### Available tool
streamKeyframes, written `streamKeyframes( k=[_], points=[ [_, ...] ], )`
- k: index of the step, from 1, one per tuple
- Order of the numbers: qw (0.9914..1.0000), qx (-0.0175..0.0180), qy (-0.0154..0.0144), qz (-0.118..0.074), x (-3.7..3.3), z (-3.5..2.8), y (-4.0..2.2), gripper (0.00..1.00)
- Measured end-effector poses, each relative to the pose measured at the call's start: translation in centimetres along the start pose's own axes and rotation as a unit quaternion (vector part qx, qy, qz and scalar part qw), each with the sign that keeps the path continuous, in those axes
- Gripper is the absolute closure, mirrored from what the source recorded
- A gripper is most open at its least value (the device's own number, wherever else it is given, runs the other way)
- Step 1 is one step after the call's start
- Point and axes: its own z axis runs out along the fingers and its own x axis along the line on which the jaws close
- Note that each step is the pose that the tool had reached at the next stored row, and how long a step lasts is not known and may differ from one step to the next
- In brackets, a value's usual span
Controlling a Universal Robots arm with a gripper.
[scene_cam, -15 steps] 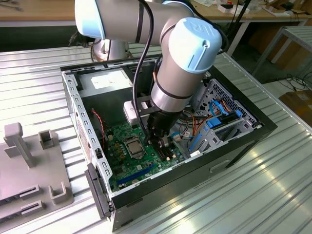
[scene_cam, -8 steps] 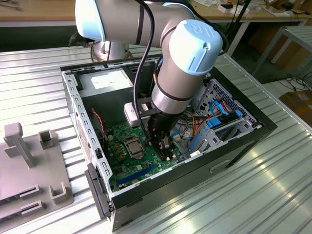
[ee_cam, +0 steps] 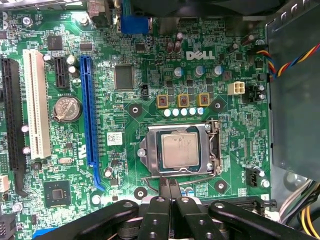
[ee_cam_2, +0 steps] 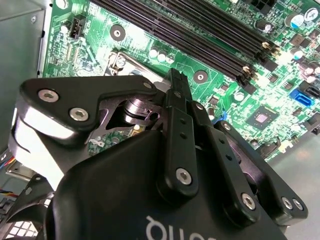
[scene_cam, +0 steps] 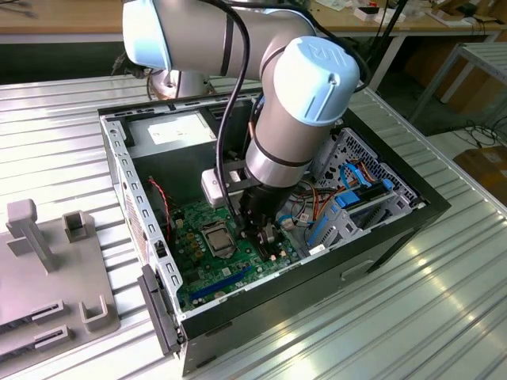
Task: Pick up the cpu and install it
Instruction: 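Install the first cpu locking lever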
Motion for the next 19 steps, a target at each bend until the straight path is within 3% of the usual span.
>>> streamKeyframes(
  k=[19],
  points=[
    [1.0,-0.0001,0.0002,-0.001,0.25,1.07,-0.43,0.89]
  ],
)
